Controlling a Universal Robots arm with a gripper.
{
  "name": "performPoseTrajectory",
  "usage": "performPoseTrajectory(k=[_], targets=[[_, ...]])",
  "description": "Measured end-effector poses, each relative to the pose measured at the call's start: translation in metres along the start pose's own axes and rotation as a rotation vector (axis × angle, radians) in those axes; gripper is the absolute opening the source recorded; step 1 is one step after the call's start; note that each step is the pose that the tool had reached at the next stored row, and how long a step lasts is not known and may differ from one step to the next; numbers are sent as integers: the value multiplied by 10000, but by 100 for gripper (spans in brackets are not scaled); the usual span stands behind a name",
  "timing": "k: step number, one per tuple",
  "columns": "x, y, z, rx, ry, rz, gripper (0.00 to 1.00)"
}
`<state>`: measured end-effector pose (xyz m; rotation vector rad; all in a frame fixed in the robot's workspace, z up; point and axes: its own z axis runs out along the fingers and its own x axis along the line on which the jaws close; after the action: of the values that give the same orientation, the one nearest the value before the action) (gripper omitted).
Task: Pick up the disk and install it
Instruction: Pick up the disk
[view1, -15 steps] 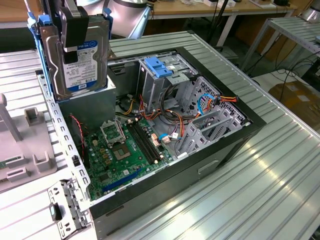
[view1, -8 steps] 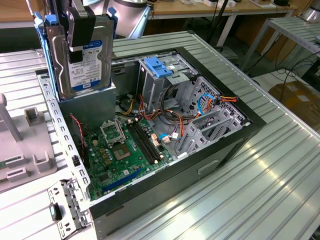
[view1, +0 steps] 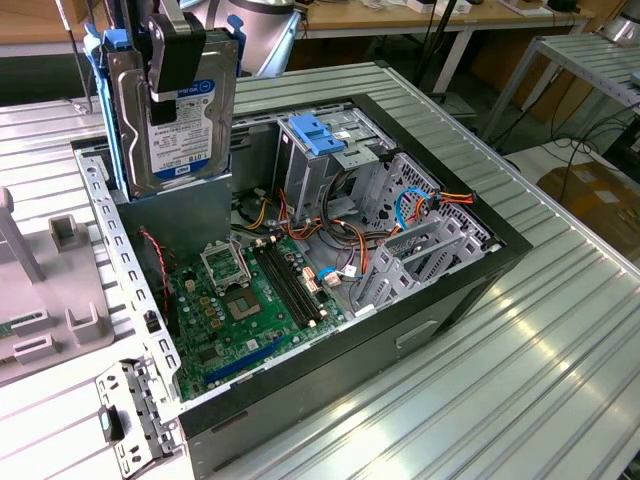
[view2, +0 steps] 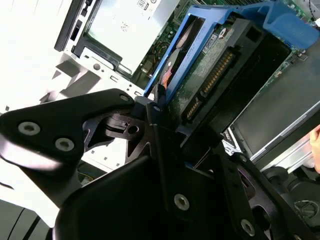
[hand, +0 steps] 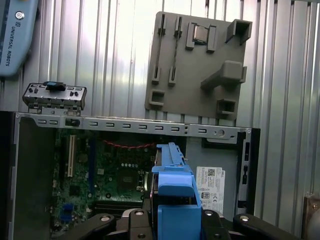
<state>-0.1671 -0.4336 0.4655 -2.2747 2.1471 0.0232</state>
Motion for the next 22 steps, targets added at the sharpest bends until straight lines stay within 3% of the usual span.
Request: performPoseTrajectory(k=[22], targets=[[40,-304,-1,-30,-2,1,36]])
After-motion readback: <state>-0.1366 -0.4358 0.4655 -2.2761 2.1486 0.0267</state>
